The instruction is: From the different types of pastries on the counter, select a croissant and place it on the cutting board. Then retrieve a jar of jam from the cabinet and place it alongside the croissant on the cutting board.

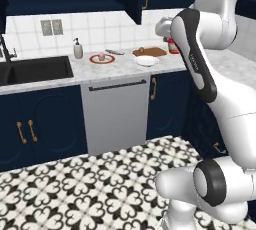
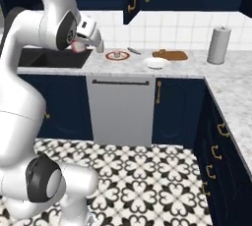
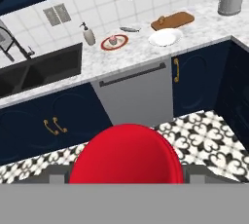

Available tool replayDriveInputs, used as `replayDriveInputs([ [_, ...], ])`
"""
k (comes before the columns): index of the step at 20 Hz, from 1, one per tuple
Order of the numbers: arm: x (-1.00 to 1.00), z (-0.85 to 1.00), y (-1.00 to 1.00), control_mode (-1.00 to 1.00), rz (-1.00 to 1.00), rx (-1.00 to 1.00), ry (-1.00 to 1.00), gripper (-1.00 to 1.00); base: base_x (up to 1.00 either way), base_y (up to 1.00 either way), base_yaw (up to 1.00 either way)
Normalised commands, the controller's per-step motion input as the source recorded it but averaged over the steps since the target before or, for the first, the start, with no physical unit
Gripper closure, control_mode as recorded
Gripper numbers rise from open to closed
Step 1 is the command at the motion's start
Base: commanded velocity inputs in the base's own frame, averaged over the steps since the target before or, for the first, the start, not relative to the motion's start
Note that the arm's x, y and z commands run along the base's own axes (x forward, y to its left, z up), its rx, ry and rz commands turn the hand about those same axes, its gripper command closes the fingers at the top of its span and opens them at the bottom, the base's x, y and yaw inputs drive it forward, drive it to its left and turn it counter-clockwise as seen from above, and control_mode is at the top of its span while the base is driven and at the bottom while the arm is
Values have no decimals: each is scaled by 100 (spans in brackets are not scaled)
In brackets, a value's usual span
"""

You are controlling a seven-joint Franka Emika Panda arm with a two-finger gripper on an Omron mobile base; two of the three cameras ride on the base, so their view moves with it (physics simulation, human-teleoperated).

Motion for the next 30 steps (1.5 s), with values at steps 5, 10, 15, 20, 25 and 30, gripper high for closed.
replayDriveInputs([
  [5, 0, 0, 0, 100, 0, 0, 0, 100, 17, -63, -8],
  [10, 0, 0, 0, 100, 0, 0, 0, 100, 41, -14, -17],
  [15, 0, 0, 0, 100, 0, 0, 0, 100, 48, 2, -17],
  [20, 0, 0, 0, 100, 0, 0, 0, 100, 79, -16, -12],
  [25, 0, 0, 0, 100, 0, 0, 0, 100, 99, -15, -2],
  [30, 0, 0, 0, 100, 0, 0, 0, 100, 83, -21, -1],
])
